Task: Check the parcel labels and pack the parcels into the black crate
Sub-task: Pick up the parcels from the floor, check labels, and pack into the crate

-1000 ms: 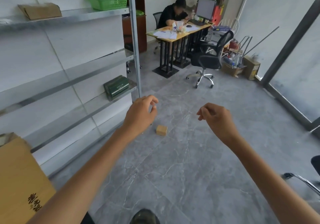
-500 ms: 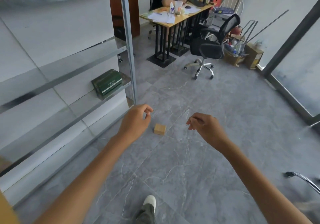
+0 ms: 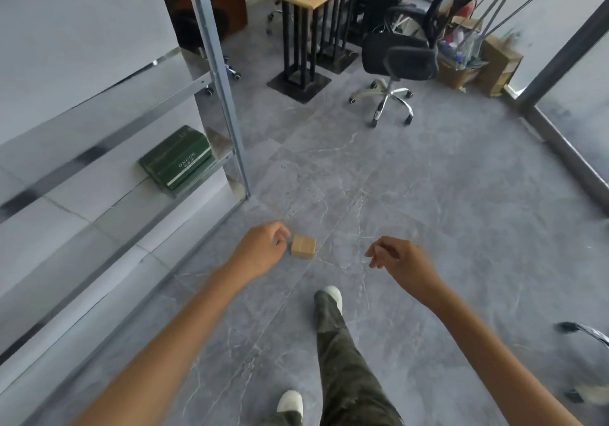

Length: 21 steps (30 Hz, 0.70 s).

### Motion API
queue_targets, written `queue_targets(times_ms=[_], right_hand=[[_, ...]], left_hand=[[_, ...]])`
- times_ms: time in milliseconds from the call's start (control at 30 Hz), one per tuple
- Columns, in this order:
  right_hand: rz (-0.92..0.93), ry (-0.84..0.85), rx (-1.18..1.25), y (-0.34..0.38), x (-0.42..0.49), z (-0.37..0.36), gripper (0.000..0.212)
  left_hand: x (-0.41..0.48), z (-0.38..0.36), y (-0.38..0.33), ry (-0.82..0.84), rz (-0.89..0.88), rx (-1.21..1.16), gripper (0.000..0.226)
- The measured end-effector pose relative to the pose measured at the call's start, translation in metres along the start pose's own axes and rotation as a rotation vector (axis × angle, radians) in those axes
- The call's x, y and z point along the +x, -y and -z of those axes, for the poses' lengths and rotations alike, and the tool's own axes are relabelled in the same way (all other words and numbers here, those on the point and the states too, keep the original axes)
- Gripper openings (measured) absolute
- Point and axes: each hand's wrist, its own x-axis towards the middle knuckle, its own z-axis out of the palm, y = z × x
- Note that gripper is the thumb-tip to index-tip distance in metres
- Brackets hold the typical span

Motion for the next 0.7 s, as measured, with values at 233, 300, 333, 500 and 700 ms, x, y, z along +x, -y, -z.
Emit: queue_targets(times_ms=[233, 300, 333, 500, 700], right_hand=[[-0.162, 0.149, 0.0, -0.065, 0.17, 0.012, 0.029], [-0.248, 0.177, 0.036, -0.082, 0.213, 0.009, 0.028], [-0.297, 0.197, 0.064, -0.089, 0.231, 0.005, 0.027], [-0.532, 0.259, 0.169, -0.125, 0.31, -0.037, 0.028], [-0.707, 0.339, 0.164, -0.223, 0.414, -0.169, 0.031]], left_hand=[[0.142, -0.047, 0.02, 0.21, 0.199, -0.08, 0.013], [0.183, -0.054, 0.023, 0.248, 0.266, -0.1, 0.013], [0.203, -0.057, 0.026, 0.26, 0.296, -0.115, 0.013], [0.282, -0.076, 0.059, 0.266, 0.413, -0.159, 0.013], [0.388, -0.189, 0.187, 0.37, 0.558, -0.124, 0.026]])
